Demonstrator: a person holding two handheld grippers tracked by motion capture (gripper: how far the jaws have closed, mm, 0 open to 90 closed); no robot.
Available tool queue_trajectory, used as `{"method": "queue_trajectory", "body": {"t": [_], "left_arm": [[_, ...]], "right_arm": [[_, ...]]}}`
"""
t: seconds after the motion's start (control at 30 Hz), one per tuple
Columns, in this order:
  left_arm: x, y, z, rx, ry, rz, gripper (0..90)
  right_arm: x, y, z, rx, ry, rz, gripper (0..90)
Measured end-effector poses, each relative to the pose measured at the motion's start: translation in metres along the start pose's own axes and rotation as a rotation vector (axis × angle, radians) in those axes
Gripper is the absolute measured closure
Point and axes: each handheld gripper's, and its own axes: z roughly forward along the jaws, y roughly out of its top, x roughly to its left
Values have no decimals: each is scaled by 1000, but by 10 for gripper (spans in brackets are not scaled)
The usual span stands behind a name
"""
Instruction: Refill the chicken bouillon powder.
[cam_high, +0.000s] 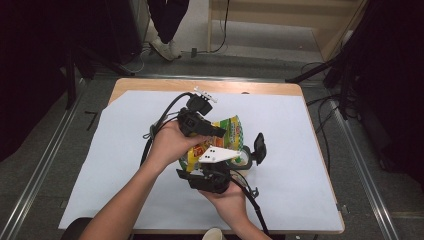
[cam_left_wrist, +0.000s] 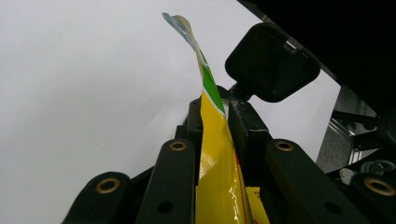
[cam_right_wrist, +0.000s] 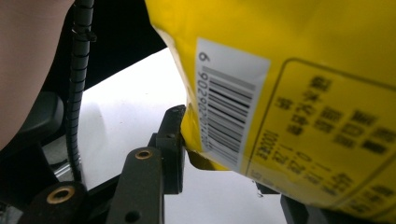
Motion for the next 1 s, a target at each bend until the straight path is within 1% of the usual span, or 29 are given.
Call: {"method": "queue_trajectory", "body": {"t": [0.1,0.2,0.3,0.33,0.4,0.43,0.47,0.5,0.53,0.57,0.6,0.63,0.67,0.7,0.73,0.77,0.8,0.83,0.9,1.0], "left_arm": [[-1,0,0,-3,-8,-3,795],[-1,0,-2,-2,-16,3,782],[-2,-1,-7,-8,-29,6,764],[-2,-2,-8,-12,-34,1,764],[-2,-2,-9,-13,-32,2,758],[-3,-2,-9,-18,-45,5,752],[-3,-2,-9,-18,-45,5,739],[-5,-2,-10,-24,-55,12,736],[-5,-2,-10,-24,-55,12,746],[-7,-2,-8,-21,-30,26,764],[-7,-2,-8,-21,-30,26,776],[-6,-2,-6,-10,-15,30,785],[-6,-2,-6,-10,-15,30,790],[-5,-2,-4,0,-3,25,796],[-5,-2,-4,0,-3,25,797],[-5,-2,-3,1,10,26,797],[-5,-1,-2,0,19,28,797],[-6,-1,-2,-2,24,29,797],[-6,-1,-2,-9,24,18,796],[-5,-1,-4,-10,25,19,795]], "right_arm": [[0,0,-1,-7,-1,2,631],[0,0,-2,-14,4,5,632],[3,1,-4,-20,15,-3,634],[5,1,-5,-28,22,-7,635],[5,1,-5,-30,25,-3,636],[3,1,-5,-26,35,12,647],[2,1,-4,-27,41,26,655],[-1,0,-4,-30,52,50,663],[-1,0,-4,-30,52,50,663],[-2,-1,-4,-28,50,54,663],[-2,-2,-3,-28,48,47,662],[0,-2,-3,-24,41,41,659],[0,-2,-3,-24,41,41,659],[1,-2,-2,-19,27,27,652],[1,-2,-2,-19,27,27,652],[2,-2,-2,-15,4,11,638],[2,-2,-2,-15,4,11,638],[3,-2,-2,-14,-12,-4,630],[4,-2,-2,-15,-23,-19,619],[4,0,-2,-11,-29,-30,626]]}}
